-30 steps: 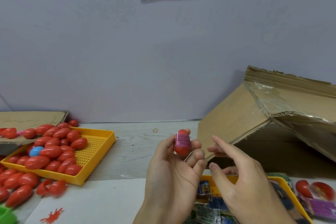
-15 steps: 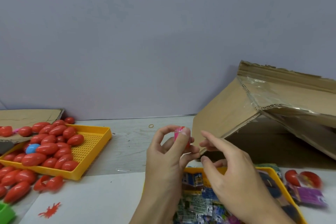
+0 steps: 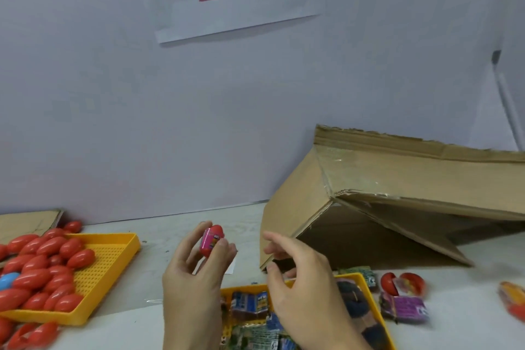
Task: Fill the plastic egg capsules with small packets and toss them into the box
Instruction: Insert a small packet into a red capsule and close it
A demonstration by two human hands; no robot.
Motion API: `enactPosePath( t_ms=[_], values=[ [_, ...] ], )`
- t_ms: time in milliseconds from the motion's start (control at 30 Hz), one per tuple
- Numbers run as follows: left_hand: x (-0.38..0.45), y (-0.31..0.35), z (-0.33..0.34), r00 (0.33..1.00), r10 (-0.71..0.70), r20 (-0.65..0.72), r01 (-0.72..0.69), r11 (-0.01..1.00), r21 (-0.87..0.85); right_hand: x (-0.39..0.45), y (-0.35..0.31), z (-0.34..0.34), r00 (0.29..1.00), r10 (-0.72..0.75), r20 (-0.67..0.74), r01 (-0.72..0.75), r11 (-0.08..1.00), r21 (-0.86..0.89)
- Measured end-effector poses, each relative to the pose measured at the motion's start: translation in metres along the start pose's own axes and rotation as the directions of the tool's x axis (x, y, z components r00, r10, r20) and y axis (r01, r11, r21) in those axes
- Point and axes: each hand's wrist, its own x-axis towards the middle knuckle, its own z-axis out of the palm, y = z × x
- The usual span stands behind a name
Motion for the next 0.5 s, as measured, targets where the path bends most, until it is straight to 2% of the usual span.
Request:
enactPosePath(
  t_ms=[200,400,500],
  values=[
    [-0.009,0.011,0.003,0.993,-0.113,0.042,0.113,0.994,0.009,0.001,-0.005,0.0,0.999,0.041,-0.015,-0.041,0.999,0.017],
    [-0.026,0.02,0.021,0.984,-0.147,-0.099,0.148,0.989,0.001,0.002,-0.01,-0.001,0.992,0.108,-0.061,-0.102,0.99,0.098],
    [-0.03,0.031,0.051,0.989,-0.141,-0.039,0.144,0.988,0.061,0.003,-0.012,-0.002,0.982,0.171,-0.077,-0.16,0.978,0.131]
  ],
)
